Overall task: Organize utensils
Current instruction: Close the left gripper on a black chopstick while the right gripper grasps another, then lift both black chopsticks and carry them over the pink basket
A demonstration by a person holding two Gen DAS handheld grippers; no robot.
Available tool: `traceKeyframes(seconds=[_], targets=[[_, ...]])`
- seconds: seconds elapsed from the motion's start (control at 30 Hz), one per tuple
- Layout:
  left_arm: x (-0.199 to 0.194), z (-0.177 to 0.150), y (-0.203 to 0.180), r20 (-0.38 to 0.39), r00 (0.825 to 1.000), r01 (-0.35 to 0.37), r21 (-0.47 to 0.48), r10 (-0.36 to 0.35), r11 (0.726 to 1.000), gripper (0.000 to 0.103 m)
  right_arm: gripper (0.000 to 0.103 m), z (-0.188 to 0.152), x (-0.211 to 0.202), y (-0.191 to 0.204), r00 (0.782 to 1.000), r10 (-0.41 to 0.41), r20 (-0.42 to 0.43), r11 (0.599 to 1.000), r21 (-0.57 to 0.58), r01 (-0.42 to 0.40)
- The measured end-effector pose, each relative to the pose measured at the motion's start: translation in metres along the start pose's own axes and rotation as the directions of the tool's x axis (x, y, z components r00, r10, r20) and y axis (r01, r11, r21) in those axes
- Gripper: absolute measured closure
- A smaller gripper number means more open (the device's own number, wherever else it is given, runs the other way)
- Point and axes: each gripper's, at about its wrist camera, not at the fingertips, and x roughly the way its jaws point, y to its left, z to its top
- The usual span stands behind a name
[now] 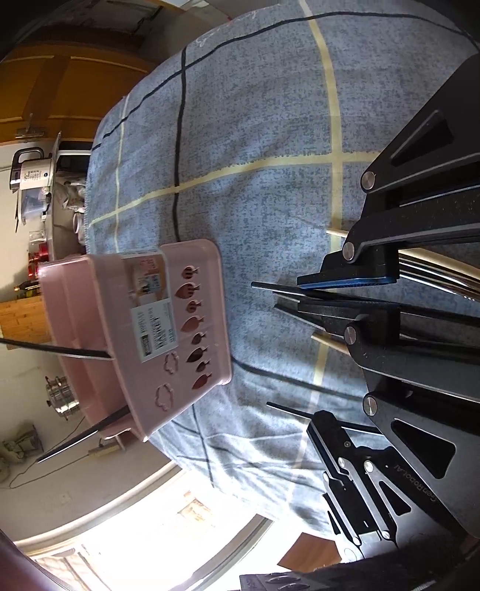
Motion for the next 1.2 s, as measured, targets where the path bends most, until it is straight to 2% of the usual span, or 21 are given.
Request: traceKeyframes(seconds=[0.33, 0.77, 0.93, 1.2], targets=[[-0.061, 0.023, -0.008, 0.115, 0.993, 0.037, 0.027, -0.04, 0.999, 0.099, 0.098, 0.017, -0.055, 0.011, 0.992, 0.047, 0.121, 0.999, -0.016, -0.045], [-0.131, 0.059, -0.004, 0.263, 0.962, 0.067, 0.041, -0.076, 0.997, 0.099, 0.098, 0.039, -0.119, 0.016, 0.962, 0.073, 0.264, 0.997, -0.057, -0.06], [-0.145, 0.066, 0.001, 0.286, 0.955, 0.071, 0.032, -0.077, 0.997, 0.099, 0.098, 0.043, -0.134, 0.015, 0.951, 0.077, 0.3, 0.996, -0.066, -0.059], [-0.146, 0.065, 0.002, 0.269, 0.959, 0.085, 0.03, -0.09, 0.996, 0.099, 0.098, 0.042, -0.141, 0.015, 0.947, 0.079, 0.312, 0.995, -0.081, -0.057]])
